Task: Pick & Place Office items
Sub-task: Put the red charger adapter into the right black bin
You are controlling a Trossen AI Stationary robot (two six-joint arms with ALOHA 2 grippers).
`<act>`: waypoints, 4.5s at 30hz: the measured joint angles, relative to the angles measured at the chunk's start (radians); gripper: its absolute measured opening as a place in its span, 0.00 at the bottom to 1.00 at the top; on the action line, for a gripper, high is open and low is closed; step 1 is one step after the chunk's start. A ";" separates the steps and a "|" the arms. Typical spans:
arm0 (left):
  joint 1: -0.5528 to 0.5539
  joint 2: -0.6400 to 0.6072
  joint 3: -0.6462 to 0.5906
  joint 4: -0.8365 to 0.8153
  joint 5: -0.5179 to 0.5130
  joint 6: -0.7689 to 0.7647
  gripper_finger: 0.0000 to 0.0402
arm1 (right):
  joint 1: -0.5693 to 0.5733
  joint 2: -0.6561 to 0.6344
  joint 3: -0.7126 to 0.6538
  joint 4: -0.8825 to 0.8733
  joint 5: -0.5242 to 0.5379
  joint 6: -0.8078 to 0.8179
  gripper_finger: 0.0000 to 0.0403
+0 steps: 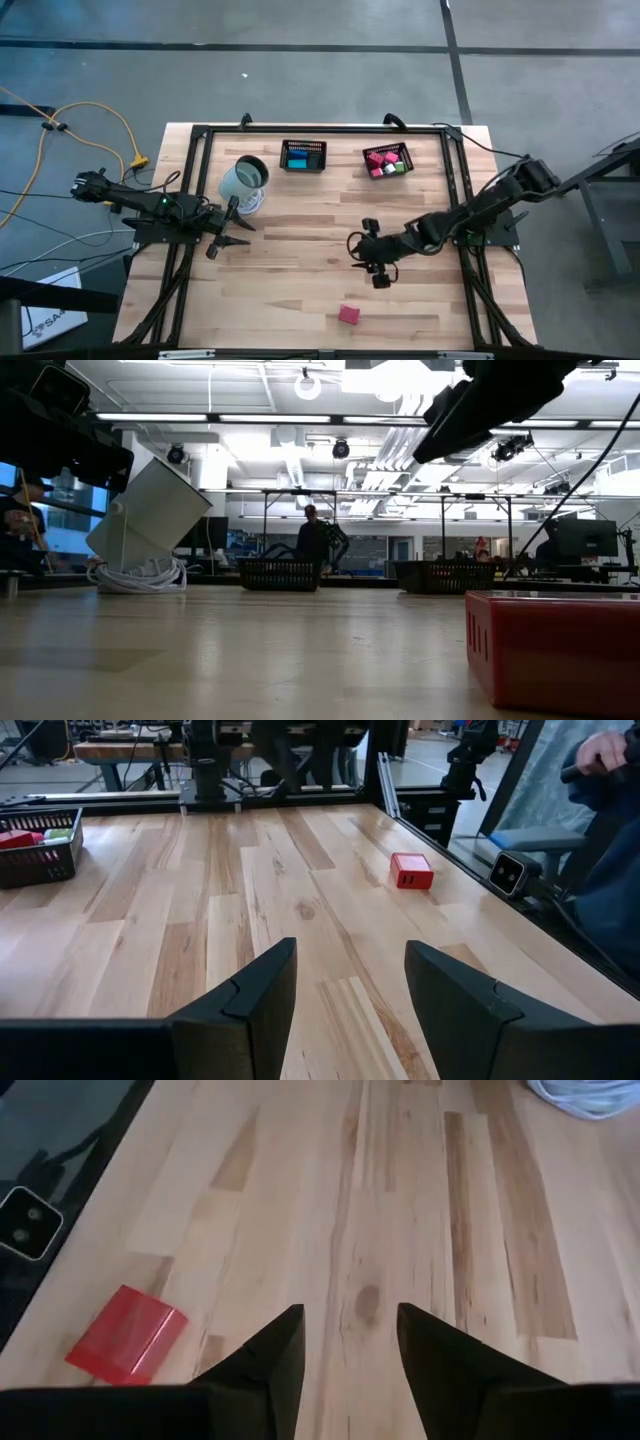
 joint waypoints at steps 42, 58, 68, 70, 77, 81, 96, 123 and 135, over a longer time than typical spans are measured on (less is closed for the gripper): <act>0.000 0.000 0.000 0.018 0.000 0.000 0.45 | 0.211 0.395 0.650 -0.474 0.128 0.572 0.36; 0.000 0.000 0.000 0.027 0.000 0.000 0.45 | 0.280 0.475 0.649 -0.527 0.108 0.776 0.54; 0.000 0.000 0.000 0.044 0.000 0.000 0.45 | 0.309 0.537 0.648 -0.526 0.081 0.769 0.70; 0.000 0.000 0.000 0.046 0.000 0.000 0.45 | 0.317 0.551 0.648 -0.528 0.088 0.736 0.70; 0.000 0.000 0.000 0.046 0.000 0.000 0.45 | 0.334 0.583 0.648 -0.501 0.128 0.684 0.70; 0.000 0.000 0.000 0.047 0.000 0.000 0.45 | 0.332 0.589 0.648 -0.498 0.134 0.709 0.70; 0.000 0.000 0.000 0.052 0.000 0.000 0.45 | 0.319 0.636 0.649 -0.486 0.135 0.768 0.70; 0.000 0.000 0.000 0.055 0.000 0.000 0.45 | 0.303 0.681 0.648 -0.504 0.078 0.761 0.70; 0.000 0.000 0.000 0.055 0.000 0.000 0.45 | 0.303 0.681 0.648 -0.504 0.078 0.759 0.59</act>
